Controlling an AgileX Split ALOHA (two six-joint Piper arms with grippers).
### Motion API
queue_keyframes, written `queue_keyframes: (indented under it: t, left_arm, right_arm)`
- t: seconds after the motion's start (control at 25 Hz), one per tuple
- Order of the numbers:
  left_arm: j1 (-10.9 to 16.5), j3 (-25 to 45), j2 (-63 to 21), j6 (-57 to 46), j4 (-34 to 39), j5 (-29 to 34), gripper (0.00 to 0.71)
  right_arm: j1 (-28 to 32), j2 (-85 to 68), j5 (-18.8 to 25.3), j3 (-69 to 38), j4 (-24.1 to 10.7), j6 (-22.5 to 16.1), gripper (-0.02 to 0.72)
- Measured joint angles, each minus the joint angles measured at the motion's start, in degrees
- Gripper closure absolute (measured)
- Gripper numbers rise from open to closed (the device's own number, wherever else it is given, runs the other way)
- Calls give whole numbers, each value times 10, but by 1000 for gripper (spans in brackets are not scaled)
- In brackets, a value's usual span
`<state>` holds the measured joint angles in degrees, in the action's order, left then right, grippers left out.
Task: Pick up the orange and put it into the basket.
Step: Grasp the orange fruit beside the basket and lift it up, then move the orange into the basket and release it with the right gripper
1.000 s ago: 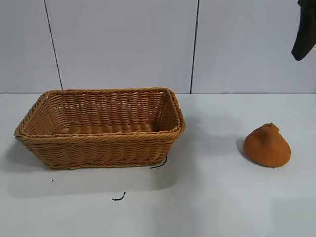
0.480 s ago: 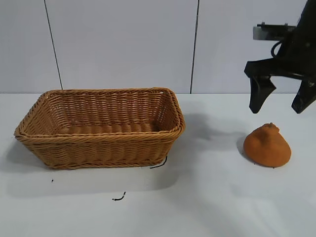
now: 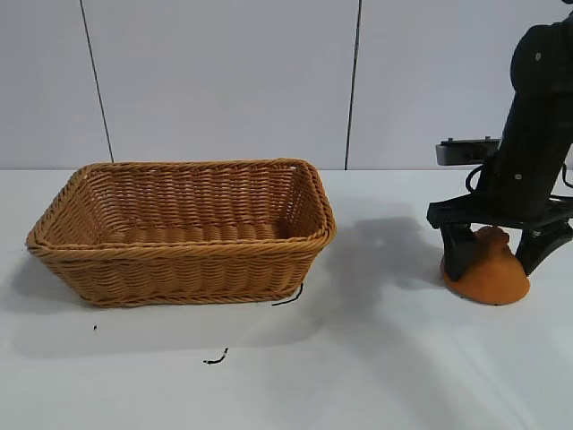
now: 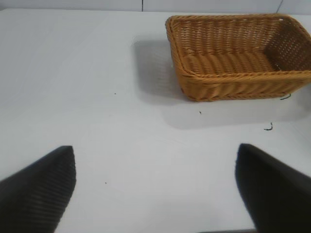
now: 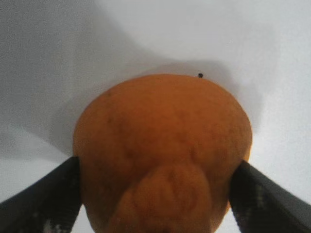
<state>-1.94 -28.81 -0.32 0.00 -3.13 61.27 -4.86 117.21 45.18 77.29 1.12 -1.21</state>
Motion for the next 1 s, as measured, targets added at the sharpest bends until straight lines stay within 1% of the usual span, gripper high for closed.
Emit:
queue_keyframes:
  t: [0.08, 0.16, 0.24, 0.44, 0.6, 0.68, 0.8, 1.0]
  left_arm:
    - [0, 0, 0, 0, 0, 0, 71]
    - [0, 0, 0, 0, 0, 0, 71]
    - [0, 0, 0, 0, 0, 0, 71]
    - [0, 0, 0, 0, 0, 0, 71]
    - [0, 0, 0, 0, 0, 0, 71]
    - [0, 0, 0, 0, 0, 0, 71]
    - [0, 0, 0, 0, 0, 0, 71]
    - [0, 0, 0, 0, 0, 0, 71]
  right_arm:
    - [0, -26, -2, 0, -3, 0, 586]
    - [0, -58, 7, 8, -6, 0, 586]
    - [0, -86, 20, 32, -11, 1, 586]
    - [0, -116, 75, 132, -8, 1, 586]
    - [-5, -116, 95, 185, -5, 1, 586]
    - [-21, -116, 96, 200, -5, 1, 586]
    - [-61, -116, 93, 212, -4, 1, 586]
    - [-150, -112, 70, 213, -2, 1, 586]
